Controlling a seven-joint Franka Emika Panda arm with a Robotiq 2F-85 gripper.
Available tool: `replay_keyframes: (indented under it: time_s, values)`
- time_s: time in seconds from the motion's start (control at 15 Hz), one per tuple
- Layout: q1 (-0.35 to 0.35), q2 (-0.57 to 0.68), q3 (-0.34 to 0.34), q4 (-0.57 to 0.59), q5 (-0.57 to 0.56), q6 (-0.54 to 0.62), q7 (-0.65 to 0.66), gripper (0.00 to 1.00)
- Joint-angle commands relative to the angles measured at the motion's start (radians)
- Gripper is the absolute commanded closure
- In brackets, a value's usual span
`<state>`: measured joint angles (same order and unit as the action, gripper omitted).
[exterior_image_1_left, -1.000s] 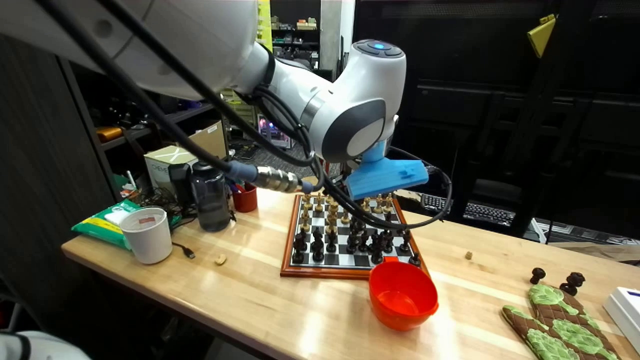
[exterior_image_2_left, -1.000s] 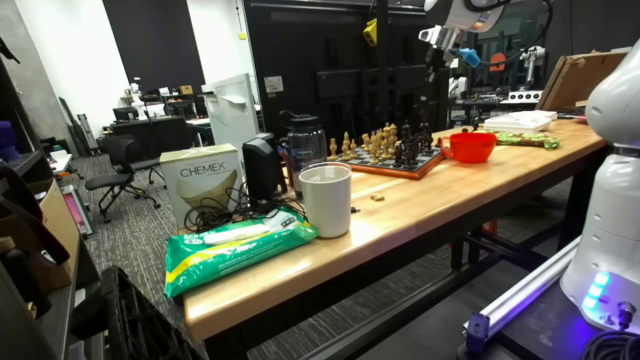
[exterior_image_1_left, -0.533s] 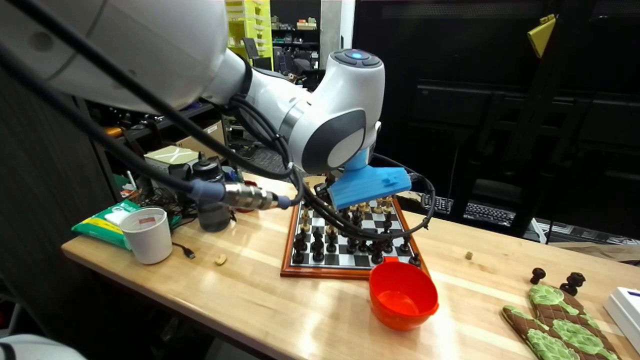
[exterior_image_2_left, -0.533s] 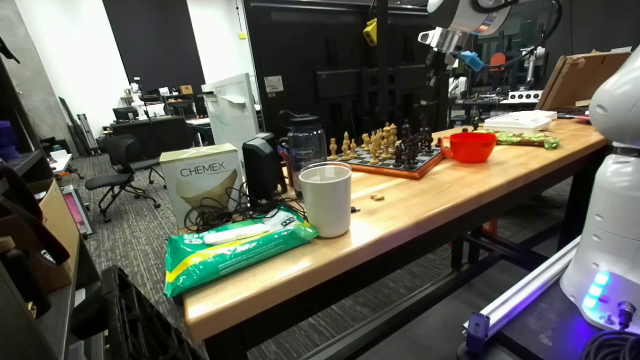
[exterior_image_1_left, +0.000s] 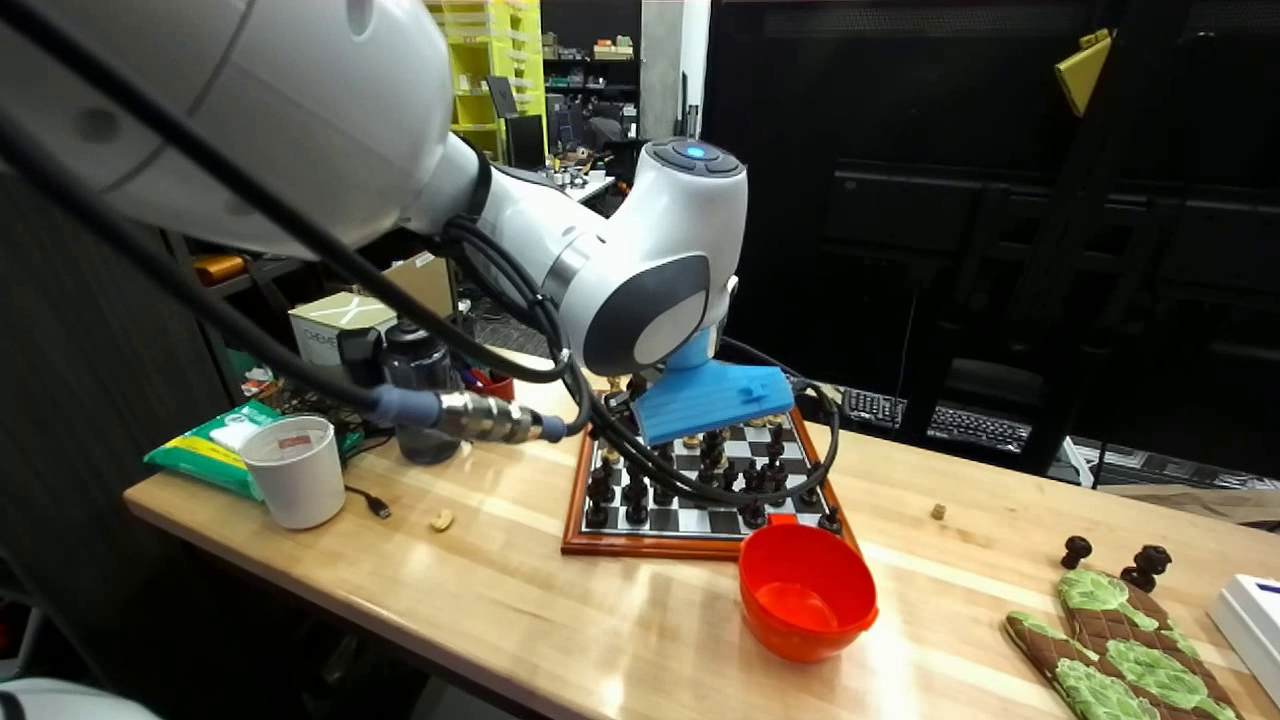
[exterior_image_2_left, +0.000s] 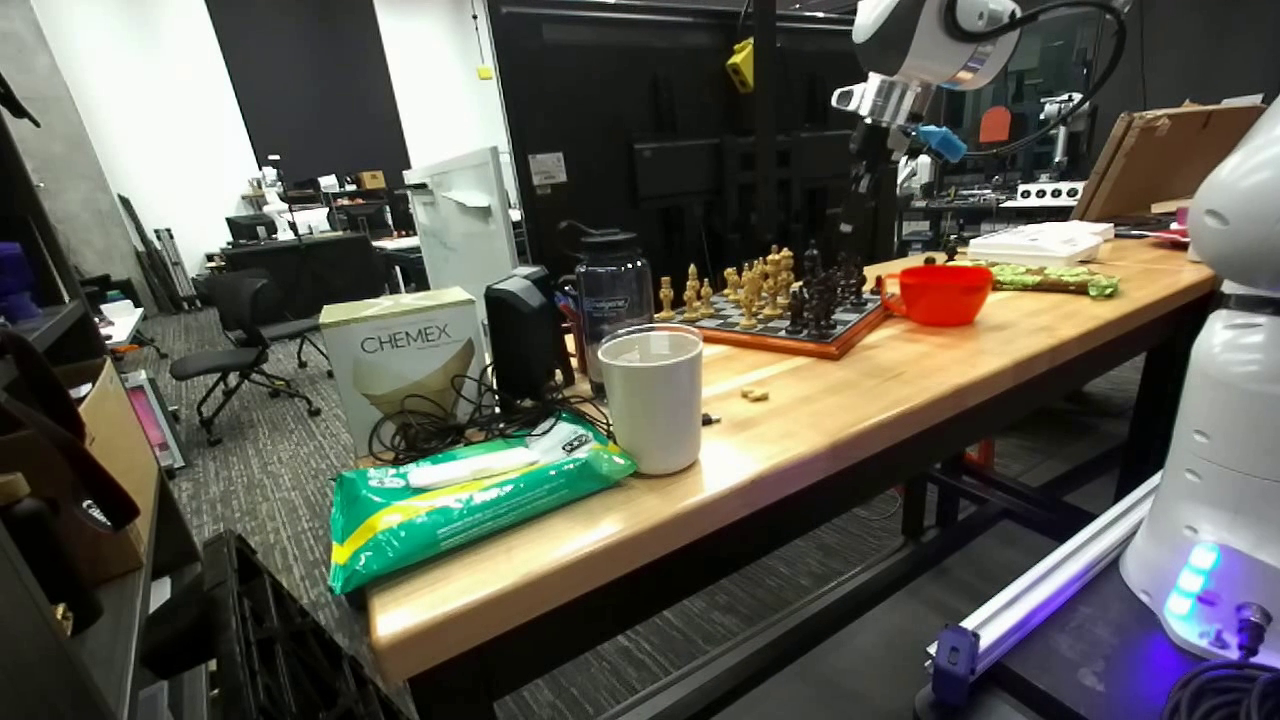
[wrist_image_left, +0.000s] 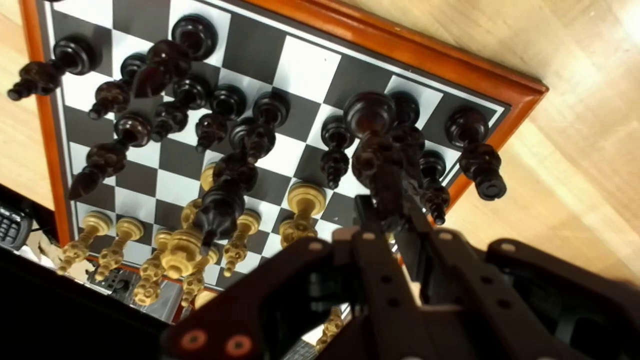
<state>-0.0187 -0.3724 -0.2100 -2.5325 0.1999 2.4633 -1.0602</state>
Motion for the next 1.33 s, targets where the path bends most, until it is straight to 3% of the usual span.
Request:
replay_keyframes:
  time_s: [0.0,0.6,1.27]
  values:
    - [0.034,0.046,-0.040,0.018,0.051,-0.020,-0.020,0.96]
    - [0.026,0.175,-0.066,0.078,0.243,-0.046,-0.113,0.96]
    - [-0.014,0.220,-0.047,0.143,0.248,-0.093,-0.136,0.96]
